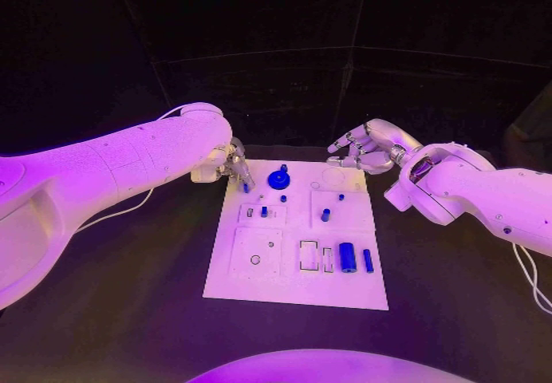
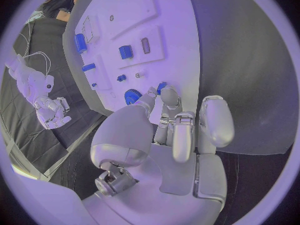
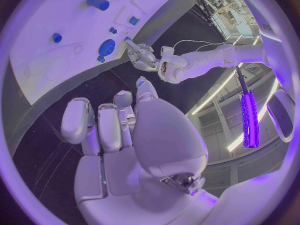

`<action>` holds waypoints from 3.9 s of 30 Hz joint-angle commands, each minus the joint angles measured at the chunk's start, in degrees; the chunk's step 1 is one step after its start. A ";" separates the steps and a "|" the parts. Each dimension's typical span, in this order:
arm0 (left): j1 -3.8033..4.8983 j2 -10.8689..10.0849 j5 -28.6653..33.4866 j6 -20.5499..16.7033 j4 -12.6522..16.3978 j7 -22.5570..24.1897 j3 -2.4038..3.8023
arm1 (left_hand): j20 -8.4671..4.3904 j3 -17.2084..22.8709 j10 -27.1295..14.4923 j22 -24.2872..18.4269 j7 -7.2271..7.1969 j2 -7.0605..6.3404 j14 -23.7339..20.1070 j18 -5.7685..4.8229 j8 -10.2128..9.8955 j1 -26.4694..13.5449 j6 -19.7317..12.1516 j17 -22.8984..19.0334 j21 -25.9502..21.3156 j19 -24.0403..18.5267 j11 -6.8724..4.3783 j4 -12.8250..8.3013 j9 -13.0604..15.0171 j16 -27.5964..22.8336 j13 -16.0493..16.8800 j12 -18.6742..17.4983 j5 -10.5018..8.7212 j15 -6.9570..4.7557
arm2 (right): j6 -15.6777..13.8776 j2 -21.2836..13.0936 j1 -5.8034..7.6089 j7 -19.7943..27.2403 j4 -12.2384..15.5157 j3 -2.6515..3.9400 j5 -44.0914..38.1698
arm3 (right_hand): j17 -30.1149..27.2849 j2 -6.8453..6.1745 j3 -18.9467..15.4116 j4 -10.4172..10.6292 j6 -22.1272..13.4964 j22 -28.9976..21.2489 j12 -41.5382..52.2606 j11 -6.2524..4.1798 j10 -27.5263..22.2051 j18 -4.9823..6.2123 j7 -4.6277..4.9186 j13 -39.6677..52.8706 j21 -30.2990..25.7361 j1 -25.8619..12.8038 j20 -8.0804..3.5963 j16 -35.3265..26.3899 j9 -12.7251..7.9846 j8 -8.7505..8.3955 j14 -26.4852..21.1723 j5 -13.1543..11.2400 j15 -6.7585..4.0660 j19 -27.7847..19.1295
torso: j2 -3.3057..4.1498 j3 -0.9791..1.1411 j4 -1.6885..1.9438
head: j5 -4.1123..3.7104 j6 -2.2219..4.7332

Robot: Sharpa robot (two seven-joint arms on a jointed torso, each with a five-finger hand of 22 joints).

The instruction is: Assemble the parts on the task board

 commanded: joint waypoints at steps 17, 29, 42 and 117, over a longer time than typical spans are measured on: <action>0.06 -2.65 4.44 -5.52 3.95 1.02 0.02 | -0.47 14.11 1.65 0.46 -0.35 1.10 6.00 0.12 1.09 3.02 0.31 15.10 0.26 0.31 -0.38 -8.15 0.78 0.19 -0.93 -1.19 -0.16 -0.39 | 0.33 -0.23 0.10 0.44 0.17 0.03 0.11 | 0.05 0.56 -0.40 -0.04 -0.39 -0.04 -0.04 0.00 -0.33 0.56 -0.04 0.13 -0.26 0.34 0.00 -0.23 -0.08 0.34 1.76 0.70 -0.32 -0.32 | -0.18 0.05 0.18 | -0.14 -0.15; 0.20 -10.02 5.95 -14.37 17.24 1.36 0.04 | -0.60 20.82 2.73 1.02 -0.55 -0.82 6.00 0.04 3.11 -0.34 0.10 15.10 0.59 0.66 -0.73 -9.29 1.95 0.19 -0.89 -0.78 -0.12 -0.53 | 0.42 -0.58 0.11 0.30 0.07 0.03 0.21 | 0.04 0.57 -0.42 -0.03 -0.39 -0.04 -0.04 0.00 -0.34 0.56 -0.04 0.12 -0.27 0.35 0.00 -0.24 -0.08 0.35 1.75 0.81 -0.32 -0.32 | -0.44 0.08 0.50 | -0.12 -0.34; -1.40 -15.82 5.10 -20.39 26.75 1.63 -0.08 | -0.74 24.94 3.40 1.71 -0.76 -2.17 6.00 -0.10 4.96 -2.46 -0.35 15.10 1.12 1.06 -0.93 -9.20 2.88 0.19 -0.48 0.01 -0.12 -0.69 | 0.60 -0.46 0.10 0.34 -0.26 0.02 0.28 | 0.07 0.58 -0.45 -0.01 -0.38 -0.04 -0.04 0.00 -0.35 0.56 -0.04 0.10 -0.28 0.35 0.00 -0.22 -0.07 0.37 1.76 0.98 -0.32 -0.31 | -0.51 0.05 0.59 | 0.33 -0.54; -4.07 -17.77 -3.47 -16.25 31.11 0.52 -1.39 | -0.89 27.26 3.38 1.85 -1.14 -3.57 6.00 -0.11 7.10 -4.84 -0.42 15.10 1.06 1.09 -1.17 -8.09 3.70 0.19 -0.82 0.07 -0.14 -0.86 | 0.81 0.20 0.09 0.57 -0.81 0.00 0.19 | 0.06 0.61 -0.50 0.01 -0.39 -0.08 -0.04 -0.01 -0.38 0.57 -0.04 0.06 -0.31 0.40 0.00 -0.25 -0.07 0.42 1.77 1.25 -0.32 -0.34 | -0.38 0.10 0.46 | 0.94 -1.37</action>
